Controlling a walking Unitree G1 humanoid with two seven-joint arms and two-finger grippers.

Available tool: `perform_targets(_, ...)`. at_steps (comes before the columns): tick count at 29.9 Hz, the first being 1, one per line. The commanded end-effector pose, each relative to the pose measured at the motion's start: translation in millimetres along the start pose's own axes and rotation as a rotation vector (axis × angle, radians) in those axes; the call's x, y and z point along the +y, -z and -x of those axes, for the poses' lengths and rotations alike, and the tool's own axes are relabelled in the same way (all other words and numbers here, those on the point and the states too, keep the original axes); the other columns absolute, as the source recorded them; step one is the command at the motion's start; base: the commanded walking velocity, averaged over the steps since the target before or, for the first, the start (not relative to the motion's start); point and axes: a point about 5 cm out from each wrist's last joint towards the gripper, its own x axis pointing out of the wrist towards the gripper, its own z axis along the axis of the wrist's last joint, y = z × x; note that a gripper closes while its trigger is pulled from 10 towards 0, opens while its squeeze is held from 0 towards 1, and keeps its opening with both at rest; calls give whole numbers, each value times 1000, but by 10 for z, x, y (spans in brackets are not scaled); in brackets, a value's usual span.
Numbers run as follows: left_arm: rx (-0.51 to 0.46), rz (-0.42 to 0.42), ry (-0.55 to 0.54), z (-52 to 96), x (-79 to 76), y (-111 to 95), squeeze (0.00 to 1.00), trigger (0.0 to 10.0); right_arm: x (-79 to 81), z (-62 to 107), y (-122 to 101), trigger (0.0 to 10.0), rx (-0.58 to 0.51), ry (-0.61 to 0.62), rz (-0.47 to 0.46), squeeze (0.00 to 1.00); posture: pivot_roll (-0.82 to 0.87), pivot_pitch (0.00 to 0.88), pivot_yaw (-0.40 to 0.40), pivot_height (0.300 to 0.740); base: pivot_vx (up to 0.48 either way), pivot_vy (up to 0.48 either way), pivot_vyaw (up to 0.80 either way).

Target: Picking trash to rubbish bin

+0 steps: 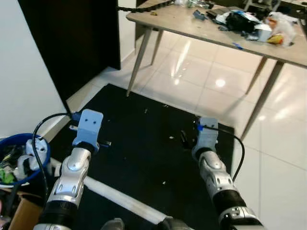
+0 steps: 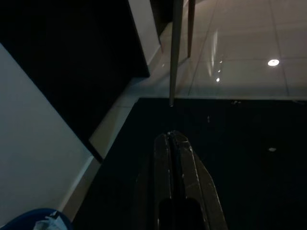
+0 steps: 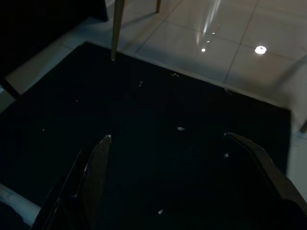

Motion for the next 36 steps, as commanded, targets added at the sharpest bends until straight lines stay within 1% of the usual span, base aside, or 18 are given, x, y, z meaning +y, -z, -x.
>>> perform_targets(1,7,-5,15,14,-19,16,0,10000,-56,23,53,10000,17,22,-9,0,60,42,-38,740,330,0,0)
perform_targets(5,7,-4,15,15,-21,17,0,10000,-58,23,56,10000,19,22,-12,0,60,42,-38,740,328,0,0)
perform_targets(36,14,2,32,29,-36,23,0,10000,-60,41,78,10000,21,28,-21,0,60,58,-31,740,324,0,-454)
